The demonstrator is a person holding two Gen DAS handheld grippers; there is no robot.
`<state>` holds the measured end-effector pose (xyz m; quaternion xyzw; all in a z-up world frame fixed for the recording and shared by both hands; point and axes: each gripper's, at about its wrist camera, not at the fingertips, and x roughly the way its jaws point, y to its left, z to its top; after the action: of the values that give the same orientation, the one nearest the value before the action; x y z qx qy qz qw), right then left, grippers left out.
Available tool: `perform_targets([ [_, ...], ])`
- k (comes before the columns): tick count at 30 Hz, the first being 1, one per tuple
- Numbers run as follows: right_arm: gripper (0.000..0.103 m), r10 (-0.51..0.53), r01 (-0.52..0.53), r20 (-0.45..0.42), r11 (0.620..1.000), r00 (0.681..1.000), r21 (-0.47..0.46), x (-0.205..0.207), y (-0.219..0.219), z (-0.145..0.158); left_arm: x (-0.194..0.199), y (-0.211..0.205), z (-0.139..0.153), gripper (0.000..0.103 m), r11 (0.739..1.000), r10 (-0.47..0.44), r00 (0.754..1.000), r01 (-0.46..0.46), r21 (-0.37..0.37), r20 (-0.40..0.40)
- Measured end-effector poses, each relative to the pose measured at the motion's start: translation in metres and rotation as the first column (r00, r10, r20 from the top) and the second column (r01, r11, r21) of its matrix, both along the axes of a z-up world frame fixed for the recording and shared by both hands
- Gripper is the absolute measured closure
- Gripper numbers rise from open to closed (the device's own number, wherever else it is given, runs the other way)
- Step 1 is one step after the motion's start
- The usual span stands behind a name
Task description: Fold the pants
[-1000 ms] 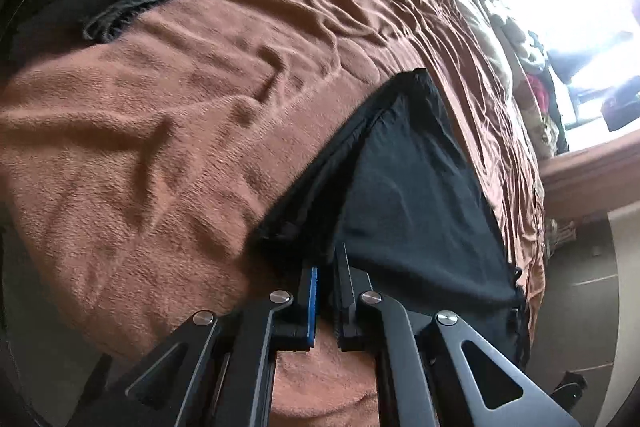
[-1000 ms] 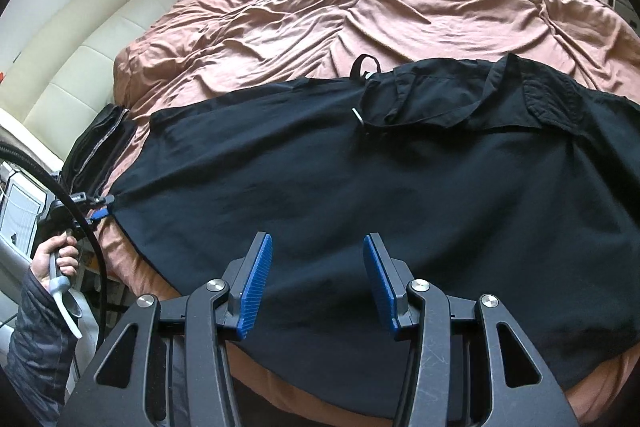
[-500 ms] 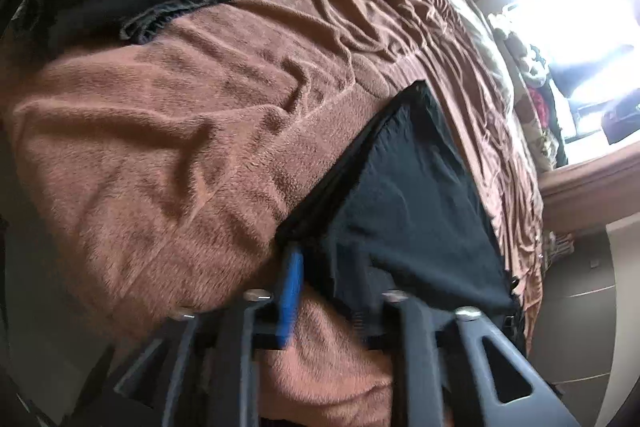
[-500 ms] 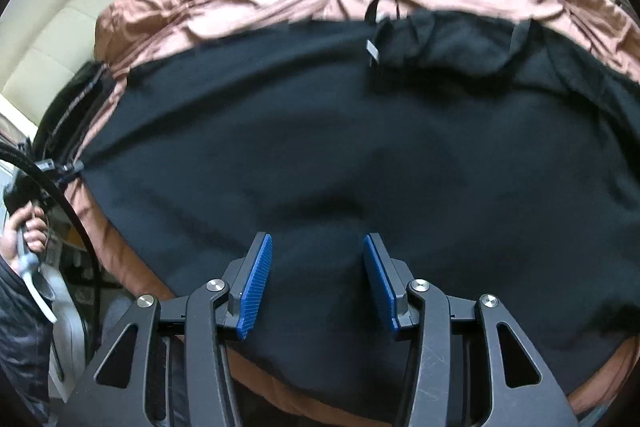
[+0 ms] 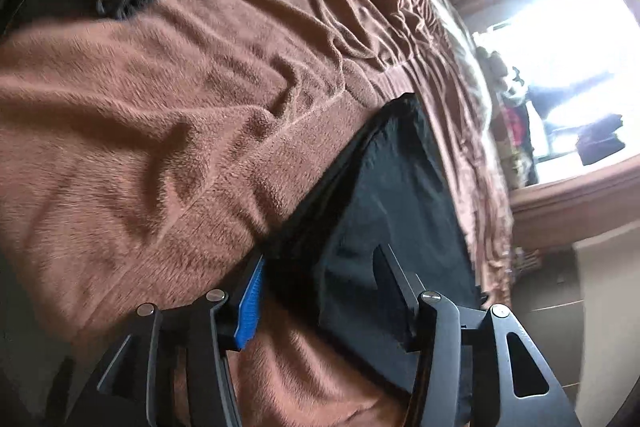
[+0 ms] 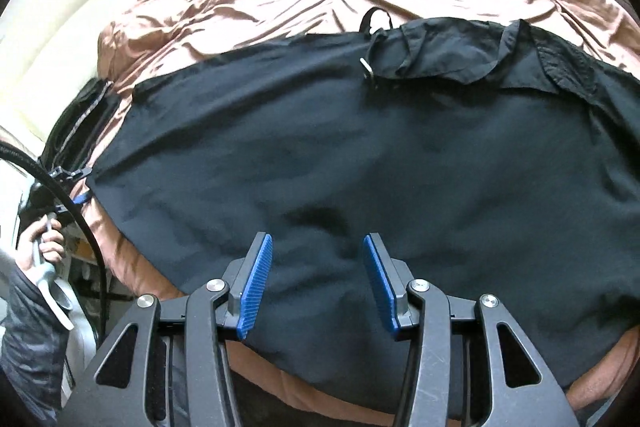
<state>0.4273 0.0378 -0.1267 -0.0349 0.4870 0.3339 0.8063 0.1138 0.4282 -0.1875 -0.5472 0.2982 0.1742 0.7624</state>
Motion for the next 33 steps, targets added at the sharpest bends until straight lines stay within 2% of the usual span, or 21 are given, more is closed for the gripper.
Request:
perform_targets([
  [4, 0.058, -0.005, 0.005, -0.006, 1.0, 1.0, 0.013, 0.001, 0.001, 0.0, -0.004, -0.004, 0.002, 0.05, 1.0, -0.016, 0.999, 0.015, 0.011, 0.05],
  [7, 0.058, -0.01, 0.01, -0.013, 1.0, 1.0, 0.02, 0.004, 0.003, -0.003, -0.003, -0.012, 0.005, 0.052, 0.998, -0.046, 0.998, 0.044, 0.052, 0.032],
  [8, 0.058, -0.014, 0.014, -0.018, 1.0, 1.0, 0.021, 0.006, 0.004, -0.005, -0.002, -0.013, 0.006, 0.06, 0.997, -0.049, 0.999, 0.048, 0.068, 0.019],
  [9, 0.058, -0.019, 0.02, -0.024, 1.0, 1.0, 0.02, 0.007, 0.005, -0.006, -0.001, -0.012, 0.006, 0.074, 0.996, -0.05, 0.999, 0.049, 0.078, 0.001],
  [10, 0.058, -0.026, 0.027, -0.028, 1.0, 0.999, 0.017, 0.009, 0.006, -0.007, 0.001, -0.011, 0.005, 0.084, 0.995, -0.043, 0.999, 0.046, 0.086, -0.031],
  [11, 0.058, -0.033, 0.034, -0.03, 0.999, 0.999, 0.014, 0.01, 0.006, -0.007, 0.002, -0.009, 0.004, 0.092, 0.995, -0.042, 0.998, 0.046, 0.085, -0.043],
  [12, 0.059, -0.043, 0.043, -0.032, 0.999, 0.999, 0.011, 0.011, 0.006, -0.007, 0.002, -0.009, 0.004, 0.094, 0.996, -0.045, 0.998, 0.048, 0.081, -0.04],
  [14, 0.065, -0.052, 0.052, -0.037, 0.999, 0.998, 0.004, 0.011, 0.009, -0.007, 0.003, -0.011, 0.013, 0.095, 0.992, -0.052, 0.998, 0.056, 0.115, -0.035],
  [18, 0.078, -0.031, 0.029, -0.063, 0.999, 0.998, -0.028, 0.008, 0.018, -0.014, 0.002, -0.011, 0.027, 0.095, 0.991, -0.041, 0.999, 0.04, 0.127, 0.004],
  [23, 0.08, 0.002, -0.01, -0.101, 0.996, 0.995, -0.085, -0.002, 0.026, -0.026, 0.003, -0.011, 0.043, 0.095, 0.989, -0.044, 0.999, 0.039, 0.144, 0.028],
  [25, 0.08, 0.01, -0.024, -0.15, 0.996, 0.989, -0.09, -0.003, 0.026, -0.025, 0.005, -0.01, 0.046, 0.095, 0.99, -0.041, 0.999, 0.036, 0.14, 0.032],
  [28, 0.083, 0.006, -0.022, -0.134, 0.993, 0.991, -0.119, 0.001, 0.03, -0.015, 0.006, -0.009, 0.049, 0.095, 0.99, -0.036, 0.999, 0.031, 0.138, 0.037],
  [33, 0.083, -0.048, 0.036, -0.105, 0.993, 0.993, -0.113, 0.027, 0.029, -0.01, 0.007, -0.011, 0.052, 0.095, 0.99, -0.036, 0.999, 0.031, 0.141, 0.034],
])
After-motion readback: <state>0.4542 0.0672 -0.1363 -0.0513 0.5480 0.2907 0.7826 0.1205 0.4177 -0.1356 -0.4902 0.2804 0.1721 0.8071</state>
